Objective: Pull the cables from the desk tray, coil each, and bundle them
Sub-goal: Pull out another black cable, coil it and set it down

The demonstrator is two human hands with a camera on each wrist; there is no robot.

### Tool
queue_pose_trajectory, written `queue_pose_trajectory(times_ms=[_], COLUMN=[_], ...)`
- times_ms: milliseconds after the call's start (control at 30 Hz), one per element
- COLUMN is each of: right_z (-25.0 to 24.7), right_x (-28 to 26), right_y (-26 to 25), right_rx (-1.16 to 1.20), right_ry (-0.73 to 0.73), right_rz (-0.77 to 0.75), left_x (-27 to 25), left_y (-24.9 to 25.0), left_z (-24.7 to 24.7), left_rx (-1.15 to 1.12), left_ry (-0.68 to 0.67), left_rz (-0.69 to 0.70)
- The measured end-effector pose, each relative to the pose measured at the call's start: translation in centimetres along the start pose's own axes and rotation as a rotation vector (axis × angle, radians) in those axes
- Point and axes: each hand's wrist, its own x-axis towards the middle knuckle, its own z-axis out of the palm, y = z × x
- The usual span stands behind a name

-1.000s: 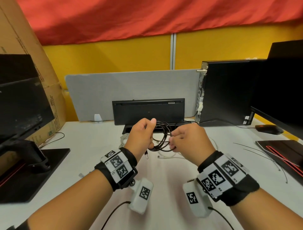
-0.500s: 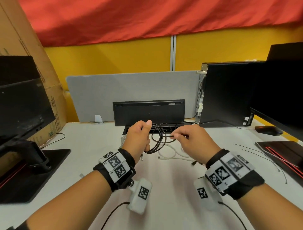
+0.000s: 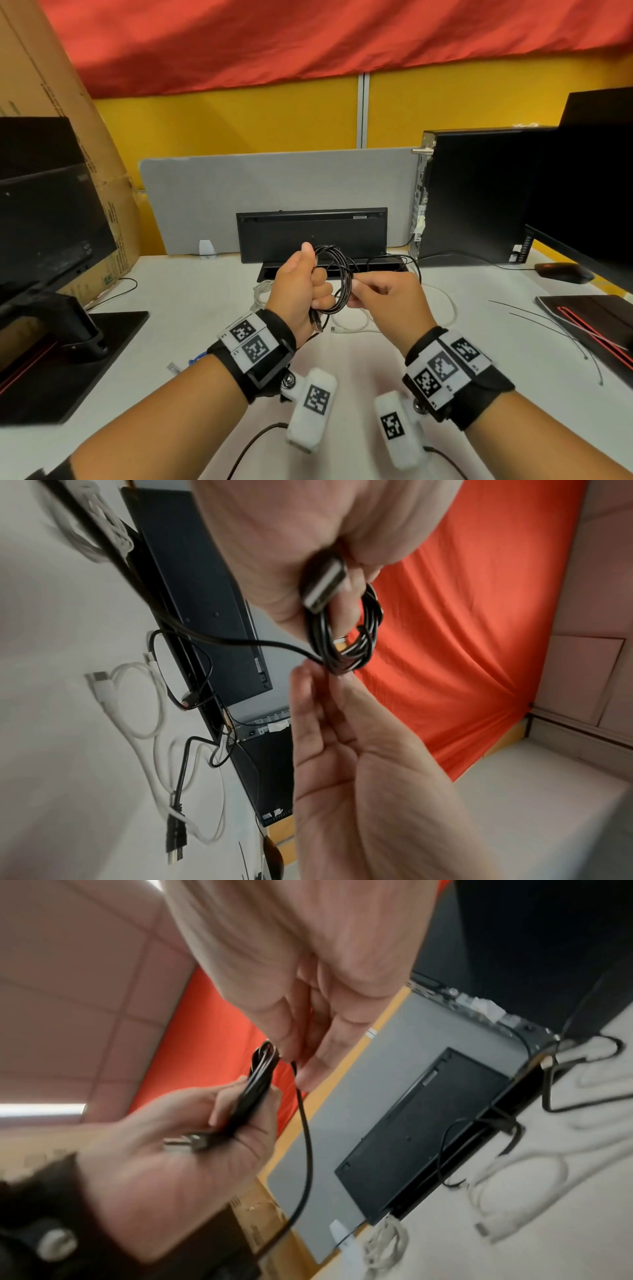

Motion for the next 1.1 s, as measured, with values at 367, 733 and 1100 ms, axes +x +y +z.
queue_pose_trajectory(times_ms=[367,733,1100], right_z=[0.6,-0.5,-0.6], right_x=[-0.6,0.3,0.5], right_y=[-0.7,-2.2,-2.4], right_rx=[0.361,1.027,0.272], right_ry=[0.014,-0.141,-0.225], right_rz=[0.217,0.437,0.31], left_x=[0.0,0.2,0.4], left_y=[-0.9,-0.8,0.6], left_z=[0.3,-1.0,-1.1], left_rx=[0.037,0.145,0.802], left_ry=[0.017,-0.184,-0.112], left_rz=[0.076,0.024,0.183])
